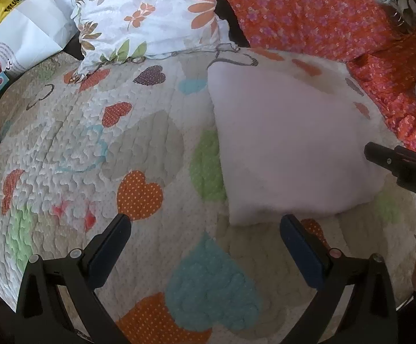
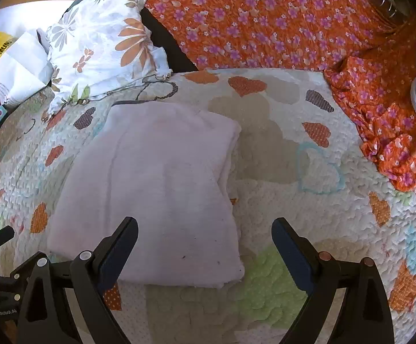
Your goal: Fold small clothes
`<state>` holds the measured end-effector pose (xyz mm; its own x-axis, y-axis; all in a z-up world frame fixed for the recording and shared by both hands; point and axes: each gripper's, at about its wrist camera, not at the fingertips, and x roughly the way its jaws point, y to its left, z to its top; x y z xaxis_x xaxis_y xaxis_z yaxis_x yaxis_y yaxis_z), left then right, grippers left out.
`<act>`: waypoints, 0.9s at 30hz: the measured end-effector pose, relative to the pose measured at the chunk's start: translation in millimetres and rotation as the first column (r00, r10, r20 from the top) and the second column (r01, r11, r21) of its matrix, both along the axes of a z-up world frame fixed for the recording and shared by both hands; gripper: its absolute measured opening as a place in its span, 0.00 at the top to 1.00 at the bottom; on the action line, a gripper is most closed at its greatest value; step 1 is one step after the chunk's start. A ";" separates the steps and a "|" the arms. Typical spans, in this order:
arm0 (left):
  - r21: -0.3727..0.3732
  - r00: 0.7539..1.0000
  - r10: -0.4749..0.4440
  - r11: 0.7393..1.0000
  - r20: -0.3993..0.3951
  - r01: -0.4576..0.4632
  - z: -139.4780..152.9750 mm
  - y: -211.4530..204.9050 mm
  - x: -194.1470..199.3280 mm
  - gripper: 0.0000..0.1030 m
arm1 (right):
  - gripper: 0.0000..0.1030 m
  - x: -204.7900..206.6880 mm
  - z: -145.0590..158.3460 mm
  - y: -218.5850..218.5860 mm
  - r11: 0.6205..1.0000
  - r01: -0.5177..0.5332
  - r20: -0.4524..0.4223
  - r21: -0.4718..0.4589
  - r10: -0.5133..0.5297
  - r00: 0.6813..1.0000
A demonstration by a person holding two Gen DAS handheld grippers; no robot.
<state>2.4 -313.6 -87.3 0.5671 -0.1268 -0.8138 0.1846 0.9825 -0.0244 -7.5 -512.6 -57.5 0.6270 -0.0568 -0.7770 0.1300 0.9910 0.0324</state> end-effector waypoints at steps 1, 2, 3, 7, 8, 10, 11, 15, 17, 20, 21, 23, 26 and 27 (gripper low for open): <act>-0.002 1.000 0.001 1.000 -0.004 -0.001 -0.8 0.3 0.3 0.00 | 0.06 0.1 -0.1 -0.2 1.000 0.000 -0.001 -0.002 0.000 1.000; -0.003 1.000 0.003 1.000 -0.009 -0.003 -1.9 0.9 0.6 0.00 | 0.06 -0.1 -0.8 -0.7 1.000 0.001 -0.003 -0.003 -0.001 1.000; -0.002 1.000 0.005 1.000 -0.012 -0.005 -2.8 1.5 0.6 0.00 | 0.06 -0.1 -1.3 -1.1 1.000 0.003 -0.005 -0.002 -0.003 1.000; 0.003 1.000 0.011 1.000 -0.020 -0.011 -6.1 3.0 1.9 0.00 | 0.06 -0.8 -3.1 -1.8 1.000 0.008 -0.012 -0.006 -0.008 1.000; 0.003 1.000 0.012 1.000 -0.021 -0.012 -6.6 3.0 1.9 0.00 | 0.06 -1.7 -3.2 -1.2 1.000 0.010 -0.012 -0.008 -0.010 1.000; 0.004 1.000 0.013 1.000 -0.023 -0.013 -7.5 3.6 2.2 0.00 | 0.06 -1.9 -4.0 -0.4 1.000 0.007 -0.015 -0.019 -0.008 1.000; 0.004 1.000 0.014 1.000 -0.023 -0.014 -7.6 3.9 2.4 0.00 | 0.06 -1.4 -4.3 0.2 1.000 0.006 -0.015 -0.023 -0.007 1.000; 0.004 1.000 0.012 1.000 -0.023 -0.012 -7.8 4.2 2.4 0.00 | 0.06 -2.1 -5.4 3.5 0.999 0.000 -0.018 -0.052 -0.001 1.000; 0.005 1.000 0.012 1.000 -0.023 -0.012 -7.8 4.7 2.5 0.00 | 0.06 -2.3 -5.5 5.2 0.998 -0.004 -0.018 -0.061 0.003 1.000; 0.005 1.000 0.012 1.000 -0.022 -0.012 -7.9 4.5 2.5 0.00 | 0.06 -2.8 -5.3 7.4 0.997 -0.008 -0.017 -0.076 0.007 1.000; 0.005 1.000 0.011 1.000 -0.022 -0.011 -8.0 4.8 2.5 0.00 | 0.06 -2.8 -5.2 8.8 0.997 -0.010 -0.017 -0.082 0.009 1.000; 0.006 1.000 0.012 1.000 -0.023 -0.012 -7.9 4.5 2.4 0.00 | 0.06 -3.1 -5.2 10.1 0.996 -0.012 -0.016 -0.090 0.011 1.000; 0.004 1.000 0.010 1.000 -0.023 -0.010 -7.9 4.8 2.4 0.00 | 0.06 -3.4 -5.8 11.4 0.995 -0.014 -0.017 -0.097 0.012 1.000; 0.005 1.000 0.011 1.000 -0.021 -0.011 -7.9 4.7 2.4 0.00 | 0.06 -3.4 -5.9 11.6 0.995 -0.014 -0.016 -0.100 0.013 1.000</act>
<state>4.8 -308.9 -95.2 0.5508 -0.1167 -0.8265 0.1737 0.9845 -0.0232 -10.9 -501.0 -63.5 0.6159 -0.1261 -0.7777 0.1161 0.9909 -0.0687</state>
